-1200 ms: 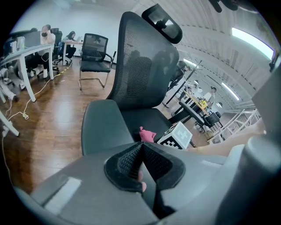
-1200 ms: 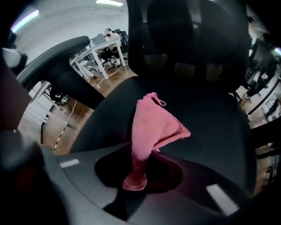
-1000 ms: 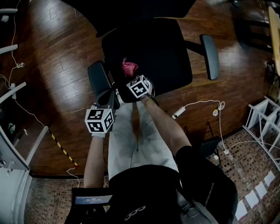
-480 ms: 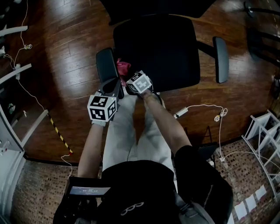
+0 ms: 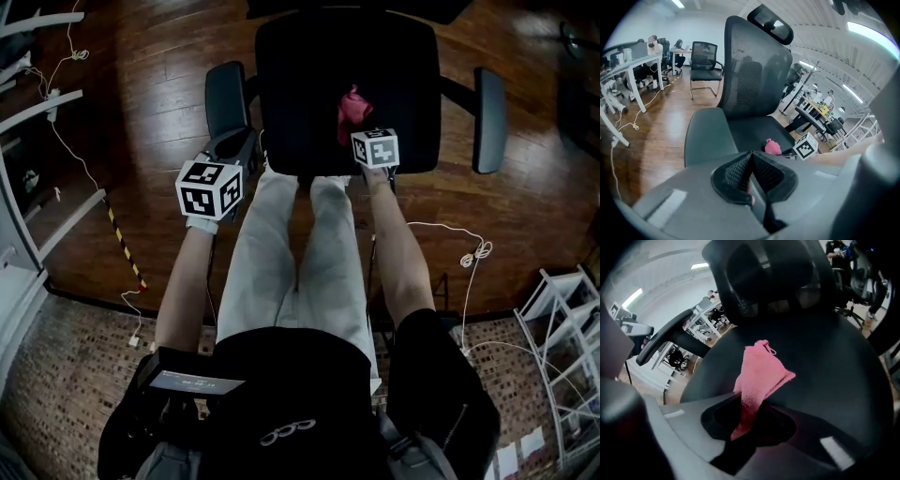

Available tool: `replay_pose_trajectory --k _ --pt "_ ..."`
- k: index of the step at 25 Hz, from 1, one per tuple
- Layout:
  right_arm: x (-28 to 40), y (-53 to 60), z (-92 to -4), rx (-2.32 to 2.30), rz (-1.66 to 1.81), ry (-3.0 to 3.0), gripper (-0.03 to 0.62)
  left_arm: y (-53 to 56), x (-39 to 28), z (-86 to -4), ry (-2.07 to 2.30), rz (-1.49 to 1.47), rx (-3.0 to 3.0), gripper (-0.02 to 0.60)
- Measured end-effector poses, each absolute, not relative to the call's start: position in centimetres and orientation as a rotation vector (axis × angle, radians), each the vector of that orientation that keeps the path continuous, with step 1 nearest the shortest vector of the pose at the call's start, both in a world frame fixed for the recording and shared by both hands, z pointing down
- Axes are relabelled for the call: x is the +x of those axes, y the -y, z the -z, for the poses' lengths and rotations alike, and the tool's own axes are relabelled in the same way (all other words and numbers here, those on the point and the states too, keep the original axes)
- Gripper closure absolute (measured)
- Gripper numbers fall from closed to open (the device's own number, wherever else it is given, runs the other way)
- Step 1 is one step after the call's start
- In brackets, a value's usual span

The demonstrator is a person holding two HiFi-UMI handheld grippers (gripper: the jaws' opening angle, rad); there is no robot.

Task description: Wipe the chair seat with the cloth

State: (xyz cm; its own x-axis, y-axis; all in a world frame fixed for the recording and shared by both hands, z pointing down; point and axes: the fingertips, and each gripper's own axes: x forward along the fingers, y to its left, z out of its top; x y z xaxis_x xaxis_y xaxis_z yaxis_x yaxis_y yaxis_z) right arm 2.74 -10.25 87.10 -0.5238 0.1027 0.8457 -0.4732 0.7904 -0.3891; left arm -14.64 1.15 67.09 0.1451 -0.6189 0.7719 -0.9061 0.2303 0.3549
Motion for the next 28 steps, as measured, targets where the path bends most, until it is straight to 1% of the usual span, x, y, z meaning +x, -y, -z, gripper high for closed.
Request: replay_pose_trajectory --k 6,16,21,24,28 --pt "10.1 15.8 -86.2 0.419 -0.72 1.974 0.526 -0.7 -12.0 -66.5 1.595 -0.408 1.479 0.588" --pt "19.0 20.6 -83.9 0.67 -0.586 1.875 0.526 1.3 -1.3 -66.5 1.465 -0.408 1.568 0.588" --pt "24.6 23.4 -82.4 0.91 -0.473 1.739 0.526 0.8 1.4 -66.1 1.396 -0.382 1.614 0.588" --pt "24.9 23.0 -82.7 0.908 -0.449 1.716 0.526 -0.1 1.4 -66.3 1.369 -0.367 1.63 0.588" --pt "21.2 19.5 -84.2 0.787 -0.452 1.754 0.526 -2.0 0.3 -66.5 1.364 -0.339 1.623 0.588"
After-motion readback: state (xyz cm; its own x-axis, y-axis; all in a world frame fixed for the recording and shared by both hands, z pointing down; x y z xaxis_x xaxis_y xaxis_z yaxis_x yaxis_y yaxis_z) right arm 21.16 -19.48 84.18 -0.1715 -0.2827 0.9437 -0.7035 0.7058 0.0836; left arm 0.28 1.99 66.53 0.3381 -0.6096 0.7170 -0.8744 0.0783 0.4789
